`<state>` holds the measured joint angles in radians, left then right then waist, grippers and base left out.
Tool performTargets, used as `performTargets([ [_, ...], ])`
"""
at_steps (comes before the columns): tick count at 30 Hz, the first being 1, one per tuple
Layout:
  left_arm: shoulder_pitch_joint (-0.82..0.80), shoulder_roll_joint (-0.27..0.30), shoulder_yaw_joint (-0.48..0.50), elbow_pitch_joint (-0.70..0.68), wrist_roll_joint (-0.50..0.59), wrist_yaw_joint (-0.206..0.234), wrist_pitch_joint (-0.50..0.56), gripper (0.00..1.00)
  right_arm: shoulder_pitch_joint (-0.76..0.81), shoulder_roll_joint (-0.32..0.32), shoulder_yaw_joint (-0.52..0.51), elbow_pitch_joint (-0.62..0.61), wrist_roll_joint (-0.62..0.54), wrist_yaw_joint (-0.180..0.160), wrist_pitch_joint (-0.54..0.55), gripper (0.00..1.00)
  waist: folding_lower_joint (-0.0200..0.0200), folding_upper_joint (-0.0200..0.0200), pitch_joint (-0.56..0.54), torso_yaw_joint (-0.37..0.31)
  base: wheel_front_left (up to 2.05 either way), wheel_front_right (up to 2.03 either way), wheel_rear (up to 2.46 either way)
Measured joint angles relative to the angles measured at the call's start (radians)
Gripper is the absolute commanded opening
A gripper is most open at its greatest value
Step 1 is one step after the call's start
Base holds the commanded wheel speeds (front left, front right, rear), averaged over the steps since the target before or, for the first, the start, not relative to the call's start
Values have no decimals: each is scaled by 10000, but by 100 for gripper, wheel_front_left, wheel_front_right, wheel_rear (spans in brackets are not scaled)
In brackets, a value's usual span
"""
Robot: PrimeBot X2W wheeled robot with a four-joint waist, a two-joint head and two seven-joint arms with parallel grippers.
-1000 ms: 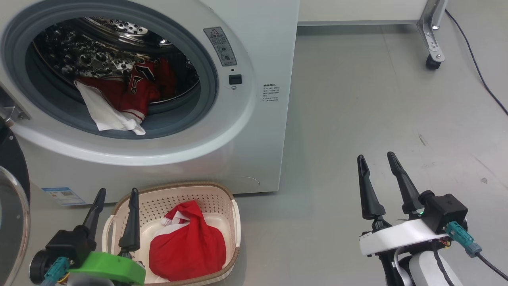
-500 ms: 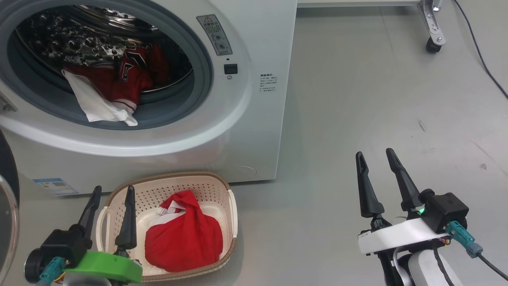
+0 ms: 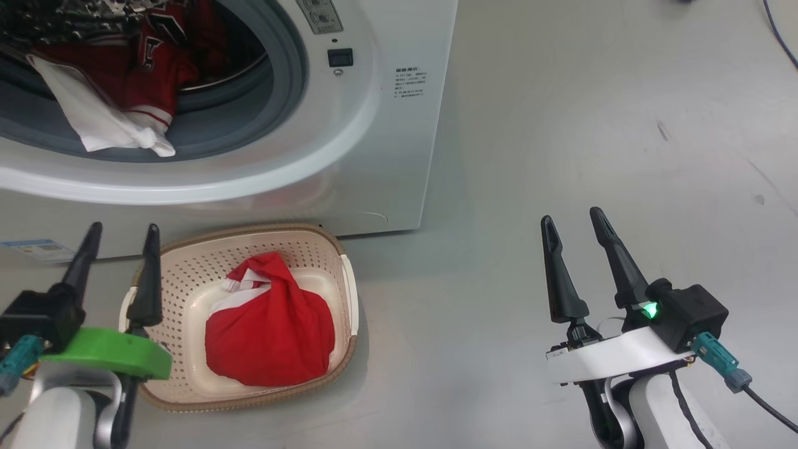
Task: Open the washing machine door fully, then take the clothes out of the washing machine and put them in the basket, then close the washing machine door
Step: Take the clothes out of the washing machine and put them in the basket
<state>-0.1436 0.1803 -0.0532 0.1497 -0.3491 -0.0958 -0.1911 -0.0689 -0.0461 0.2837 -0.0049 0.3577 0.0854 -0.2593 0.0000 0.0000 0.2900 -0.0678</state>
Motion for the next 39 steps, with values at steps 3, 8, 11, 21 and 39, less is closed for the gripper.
performTargets([
  [3,-471,374,203,65,174,199,295,100,-177,2,140,-98,4,-17,0,100,0,0,375,-107,0,0,0],
  [8,-1387,838,420,267,295,303,869,100,-503,-4,322,-222,84,-94,0,100,0,0,982,-358,0,0,0],
  [11,-1945,1187,518,441,385,393,1248,100,-695,-2,456,-288,163,-176,0,100,0,0,1315,-554,0,0,0],
  [21,-4163,2520,616,1595,1135,550,2940,100,-1208,-13,779,-477,428,-364,0,100,0,0,2404,-1338,0,0,0],
  [39,-6431,3208,796,3720,1561,1143,4826,100,-1685,-8,1110,-556,821,-723,0,100,1,0,3377,-2210,0,0,0],
])
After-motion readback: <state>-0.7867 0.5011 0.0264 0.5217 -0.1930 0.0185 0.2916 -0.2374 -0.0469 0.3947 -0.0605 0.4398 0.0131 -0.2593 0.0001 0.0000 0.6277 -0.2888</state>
